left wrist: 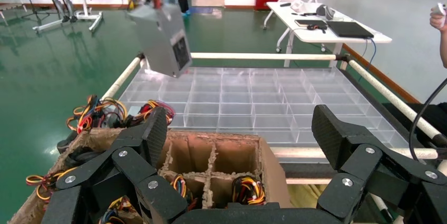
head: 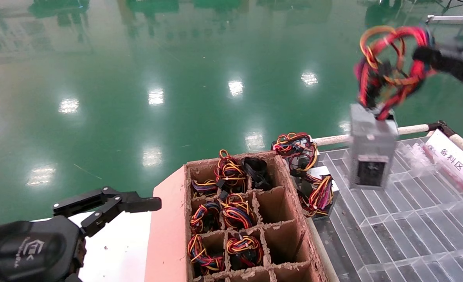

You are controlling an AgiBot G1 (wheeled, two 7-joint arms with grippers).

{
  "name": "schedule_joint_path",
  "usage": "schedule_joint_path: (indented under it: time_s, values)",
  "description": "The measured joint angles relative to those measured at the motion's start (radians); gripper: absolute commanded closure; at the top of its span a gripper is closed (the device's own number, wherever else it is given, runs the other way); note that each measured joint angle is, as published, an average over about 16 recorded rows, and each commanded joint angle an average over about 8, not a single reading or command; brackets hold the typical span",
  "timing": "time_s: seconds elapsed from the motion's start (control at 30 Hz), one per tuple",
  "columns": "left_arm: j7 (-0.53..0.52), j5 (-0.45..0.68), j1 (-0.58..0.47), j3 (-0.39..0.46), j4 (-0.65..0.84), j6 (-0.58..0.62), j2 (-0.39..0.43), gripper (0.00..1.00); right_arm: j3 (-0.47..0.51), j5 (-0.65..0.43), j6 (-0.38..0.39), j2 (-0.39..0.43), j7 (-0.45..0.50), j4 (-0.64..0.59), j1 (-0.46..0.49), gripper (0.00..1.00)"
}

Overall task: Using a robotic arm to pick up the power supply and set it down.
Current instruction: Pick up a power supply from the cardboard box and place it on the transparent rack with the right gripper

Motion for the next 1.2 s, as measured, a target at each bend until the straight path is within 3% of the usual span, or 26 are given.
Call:
schedule_joint_path:
  time_s: [0.37,0.8,1.2]
  values:
    - [0.0,0.0,0.0,0.0,0.0,0.0,0.0,0.0,-0.053,-0.092,-0.085,0.036,-0.085,-0.111,-0.053,1.0]
    - [0.0,-0.001,0.0,0.001,0.0,0.0,0.0,0.0,-0.146,-0.193,-0.174,-0.074,-0.169,-0.191,0.006,1.0]
    - [0.001,-0.001,0.0,0.001,0.0,-0.001,0.0,0.0,-0.199,-0.232,-0.186,-0.158,-0.246,-0.298,0.084,1.0]
